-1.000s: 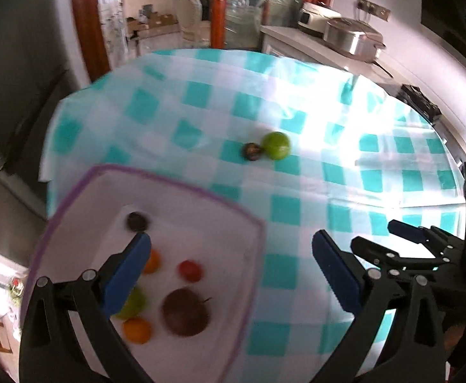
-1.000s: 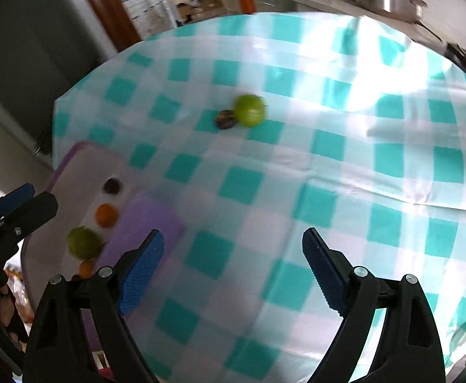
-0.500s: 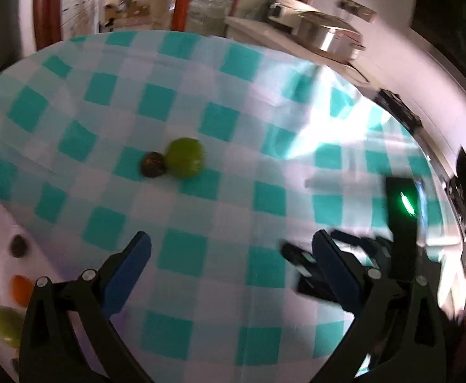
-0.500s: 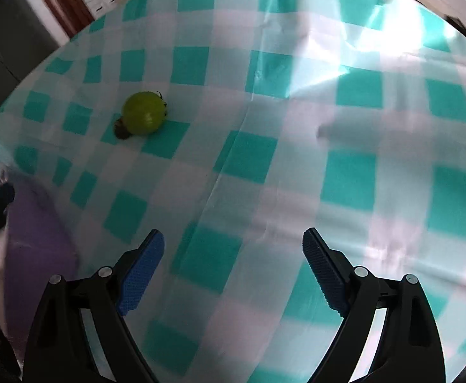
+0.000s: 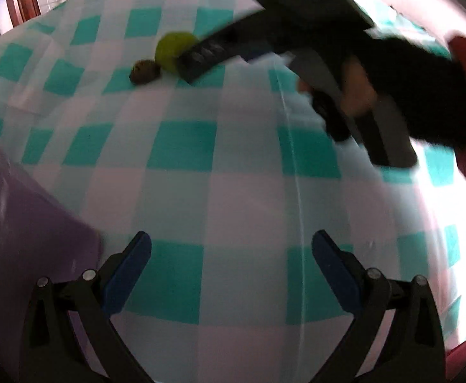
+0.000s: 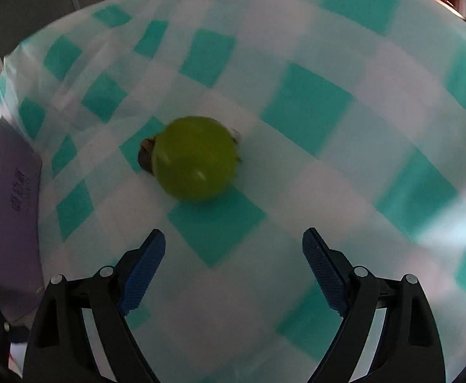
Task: Organize fruits
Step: 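Move both open tools back toward the green fruit and chestnut, then grasp the green fruit with the right tool while the left tool grasps the last chestnut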
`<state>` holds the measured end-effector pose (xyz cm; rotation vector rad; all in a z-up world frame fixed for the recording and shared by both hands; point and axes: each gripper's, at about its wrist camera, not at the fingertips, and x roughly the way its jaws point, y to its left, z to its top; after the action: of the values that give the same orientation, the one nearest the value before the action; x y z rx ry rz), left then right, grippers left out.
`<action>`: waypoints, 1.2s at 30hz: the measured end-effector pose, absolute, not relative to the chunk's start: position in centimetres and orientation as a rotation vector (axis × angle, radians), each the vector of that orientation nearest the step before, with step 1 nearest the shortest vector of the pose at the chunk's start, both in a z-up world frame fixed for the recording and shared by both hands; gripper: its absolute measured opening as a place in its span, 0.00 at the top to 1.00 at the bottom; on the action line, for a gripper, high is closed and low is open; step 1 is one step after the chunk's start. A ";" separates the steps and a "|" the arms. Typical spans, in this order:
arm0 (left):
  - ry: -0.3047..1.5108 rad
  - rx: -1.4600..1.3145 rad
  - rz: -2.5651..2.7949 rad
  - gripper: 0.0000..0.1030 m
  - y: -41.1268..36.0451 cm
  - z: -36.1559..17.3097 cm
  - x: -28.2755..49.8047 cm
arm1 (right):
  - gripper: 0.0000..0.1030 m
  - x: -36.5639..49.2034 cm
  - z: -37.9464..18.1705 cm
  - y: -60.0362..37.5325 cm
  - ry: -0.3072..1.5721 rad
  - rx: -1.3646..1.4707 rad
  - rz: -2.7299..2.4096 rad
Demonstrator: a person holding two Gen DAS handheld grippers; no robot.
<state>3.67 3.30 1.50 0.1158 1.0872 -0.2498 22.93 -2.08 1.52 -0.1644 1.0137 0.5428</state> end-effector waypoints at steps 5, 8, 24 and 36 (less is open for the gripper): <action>1.102 0.136 -0.249 0.02 3.0 0.4 3.2 | 0.17 24.2 1.0 1.7 0.954 -0.340 0.611; 1.095 0.148 -0.252 0.02 2.8 0.3 3.2 | 0.17 24.7 1.2 3.4 0.901 -0.429 0.670; 1.052 0.116 -0.218 0.02 1.7 0.1 9.4 | 0.42 23.6 0.9 -4.5 0.900 -0.235 0.605; 0.961 -0.091 0.147 0.06 7.0 0.0 22.6 | 0.41 17.7 0.2 -15.2 0.939 -0.021 0.312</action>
<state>22.60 6.95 -0.04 -0.0905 0.9613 0.1472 17.75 -15.15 0.24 -0.0213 0.9388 0.3117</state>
